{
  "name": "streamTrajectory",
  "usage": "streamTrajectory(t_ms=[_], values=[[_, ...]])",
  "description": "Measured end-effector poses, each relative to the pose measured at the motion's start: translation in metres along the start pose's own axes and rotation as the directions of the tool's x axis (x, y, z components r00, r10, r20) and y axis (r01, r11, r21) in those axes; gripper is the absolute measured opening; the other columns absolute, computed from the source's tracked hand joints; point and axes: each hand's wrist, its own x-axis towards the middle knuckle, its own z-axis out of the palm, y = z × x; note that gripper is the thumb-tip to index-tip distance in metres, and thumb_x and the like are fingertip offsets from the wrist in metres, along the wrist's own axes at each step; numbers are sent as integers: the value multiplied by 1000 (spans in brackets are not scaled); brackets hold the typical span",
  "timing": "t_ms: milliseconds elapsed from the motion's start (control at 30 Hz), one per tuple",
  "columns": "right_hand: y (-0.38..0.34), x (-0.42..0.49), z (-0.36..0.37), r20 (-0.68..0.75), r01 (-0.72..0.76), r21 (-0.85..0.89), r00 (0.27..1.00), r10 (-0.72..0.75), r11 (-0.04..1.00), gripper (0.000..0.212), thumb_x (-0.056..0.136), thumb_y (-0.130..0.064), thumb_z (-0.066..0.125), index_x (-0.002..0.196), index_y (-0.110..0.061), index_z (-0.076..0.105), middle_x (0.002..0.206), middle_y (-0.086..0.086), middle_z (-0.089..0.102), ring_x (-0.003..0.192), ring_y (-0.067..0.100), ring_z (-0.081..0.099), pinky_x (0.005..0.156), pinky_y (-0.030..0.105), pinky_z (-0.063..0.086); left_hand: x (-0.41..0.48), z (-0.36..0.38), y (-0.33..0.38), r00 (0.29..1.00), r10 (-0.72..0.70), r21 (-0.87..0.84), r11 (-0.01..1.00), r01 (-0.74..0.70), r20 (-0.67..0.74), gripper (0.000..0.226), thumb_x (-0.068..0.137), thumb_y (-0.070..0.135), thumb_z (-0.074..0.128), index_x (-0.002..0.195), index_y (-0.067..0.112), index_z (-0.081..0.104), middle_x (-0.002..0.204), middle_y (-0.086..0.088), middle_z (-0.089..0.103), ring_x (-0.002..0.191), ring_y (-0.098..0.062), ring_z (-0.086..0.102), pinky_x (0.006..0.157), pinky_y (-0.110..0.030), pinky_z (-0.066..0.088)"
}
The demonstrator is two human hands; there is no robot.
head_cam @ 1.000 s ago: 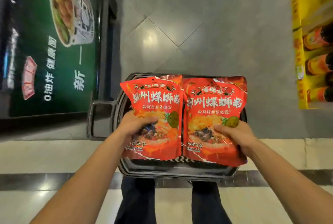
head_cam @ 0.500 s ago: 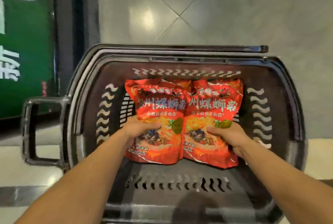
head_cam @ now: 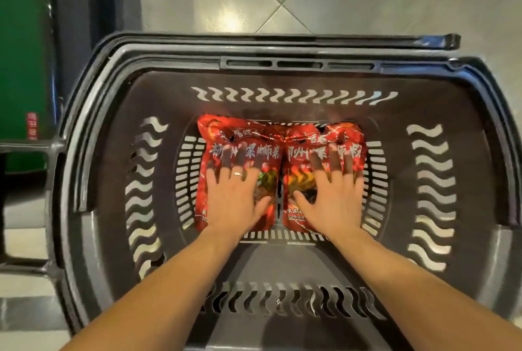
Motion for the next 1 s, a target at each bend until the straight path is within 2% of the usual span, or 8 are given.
streamTrajectory(t_ms=[100, 233, 367, 467, 533, 667, 867, 1000], values=[[8, 19, 28, 2, 73, -122, 997, -73, 990, 89, 81, -75, 40, 156, -34, 15, 166, 12, 5, 151, 43, 0, 116, 65, -2, 13, 27, -8, 993, 116, 61, 991, -117, 33, 79, 86, 71, 49, 154, 34, 32, 166, -12, 17, 154, -37, 0, 118, -66, 6], [22, 34, 70, -21, 67, -84, 997, -69, 994, 98, 76, -82, 41, 156, -31, 17, 166, 12, 0, 150, 45, 2, 114, 70, 8, 30, 63, -20, 979, 57, 117, 990, -81, 194, 83, 90, 76, 34, 154, 45, -10, 162, -10, -30, 148, -37, -30, 117, -67, -8], [22, 40, 89, 98, 0, 21, 995, -2, 1000, 92, 85, -84, 30, 159, -34, 6, 166, 13, 5, 152, 38, 3, 118, 53, -6, 46, 86, -24, 939, -101, -66, 989, 130, 328, 86, 90, 78, 22, 160, 31, 6, 165, -12, -14, 153, -39, -11, 122, -57, -7], [21, 40, 90, 434, -195, 141, 893, 116, 971, 90, 84, -84, 20, 150, -26, 38, 152, 11, 45, 140, 31, 40, 116, 36, 24, 46, 100, -22, 990, -87, -153, 983, 103, 110, 93, 76, 86, 7, 154, 38, -9, 165, -6, -16, 134, -20, -53, 124, -55, -1], [21, 41, 99, 163, -85, 197, 985, 53, 977, 85, 85, -83, 29, 156, -42, 6, 166, 10, 6, 152, 32, 6, 121, 42, 8, 46, 107, -21, 984, -111, -132, 983, 130, 141, 93, 71, 85, -1, 151, 43, -20, 164, -7, -23, 122, -16, -63, 124, -54, 3], [23, 45, 103, 23, 0, 86, 1000, -2, 996, 88, 86, -81, 29, 144, -51, -29, 162, 5, -28, 147, 34, -28, 119, 62, -4, 47, 106, -19, 988, -96, -48, 994, 103, 123, 84, 80, 84, 6, 148, 47, -25, 157, -2, -40, 141, -29, -44, 118, -60, -16], [14, 33, 113, 24, 43, -5, 999, -43, 999, 85, 82, -83, 16, 153, -38, 30, 161, 12, 27, 150, 40, 15, 115, 62, -12, 33, 91, 4, 910, -86, -154, 975, 161, 406, 123, 65, 95, -14, 114, 17, 68, 126, -17, 65, 132, -33, 53, 112, -52, 36], [15, 39, 119, -80, 42, 36, 996, -39, 998, 81, 82, -79, 32, 153, -44, 16, 164, 12, 18, 150, 42, 11, 111, 73, 13, 40, 116, -3, 1000, 13, -114, 993, -16, -26, 78, 87, 75, 35, 152, 36, 15, 166, -8, 11, 154, -39, 1, 120, -61, -5]])
